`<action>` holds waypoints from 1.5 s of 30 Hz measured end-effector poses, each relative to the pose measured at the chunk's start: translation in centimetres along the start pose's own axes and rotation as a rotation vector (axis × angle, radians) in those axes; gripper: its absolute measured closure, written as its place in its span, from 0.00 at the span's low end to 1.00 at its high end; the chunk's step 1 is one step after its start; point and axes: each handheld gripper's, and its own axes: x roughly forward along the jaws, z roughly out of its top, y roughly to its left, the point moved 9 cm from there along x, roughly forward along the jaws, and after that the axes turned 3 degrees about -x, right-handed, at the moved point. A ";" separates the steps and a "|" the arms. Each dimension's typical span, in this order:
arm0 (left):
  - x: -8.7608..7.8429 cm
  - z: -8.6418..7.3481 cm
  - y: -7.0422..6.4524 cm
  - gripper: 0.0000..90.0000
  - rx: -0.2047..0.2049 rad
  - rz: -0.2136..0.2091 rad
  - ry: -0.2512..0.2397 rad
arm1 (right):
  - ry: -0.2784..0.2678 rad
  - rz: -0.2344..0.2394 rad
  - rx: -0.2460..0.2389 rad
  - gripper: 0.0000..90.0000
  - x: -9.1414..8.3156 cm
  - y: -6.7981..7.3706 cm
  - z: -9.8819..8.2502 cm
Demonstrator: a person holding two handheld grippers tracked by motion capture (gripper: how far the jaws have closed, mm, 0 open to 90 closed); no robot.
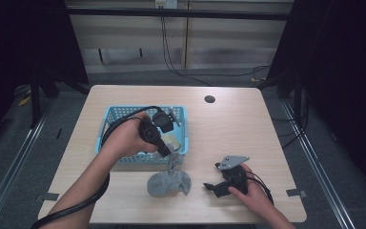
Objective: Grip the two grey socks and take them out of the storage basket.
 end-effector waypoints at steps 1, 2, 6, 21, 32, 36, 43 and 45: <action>0.2 0.0 -0.2 0.93 0.002 -0.001 -0.002 | 0.000 0.000 0.000 0.13 0.0 0.0 0.0; 0.4 -0.1 -0.3 0.93 0.007 -0.005 0.003 | -0.003 0.003 0.001 0.13 0.0 0.0 0.0; 1.6 -0.4 -0.6 0.93 0.009 -0.024 0.012 | -0.002 0.001 0.000 0.13 0.0 0.0 0.0; 5.5 -0.8 -1.1 0.91 0.010 -0.052 0.040 | -0.002 0.002 0.000 0.13 0.0 0.0 0.0; 7.0 -0.7 -1.1 0.89 -0.003 -0.056 0.043 | 0.000 0.000 -0.001 0.13 0.0 0.0 0.0; 7.3 -0.6 -1.0 0.85 0.003 -0.051 0.047 | -0.003 0.002 0.000 0.13 0.0 0.0 0.0; 7.2 -0.4 -1.2 0.71 -0.038 -0.062 0.018 | -0.003 0.002 0.000 0.13 0.0 0.0 0.0; 7.1 -0.3 -1.2 0.62 -0.049 -0.064 -0.002 | -0.003 0.002 0.000 0.13 0.0 0.0 0.0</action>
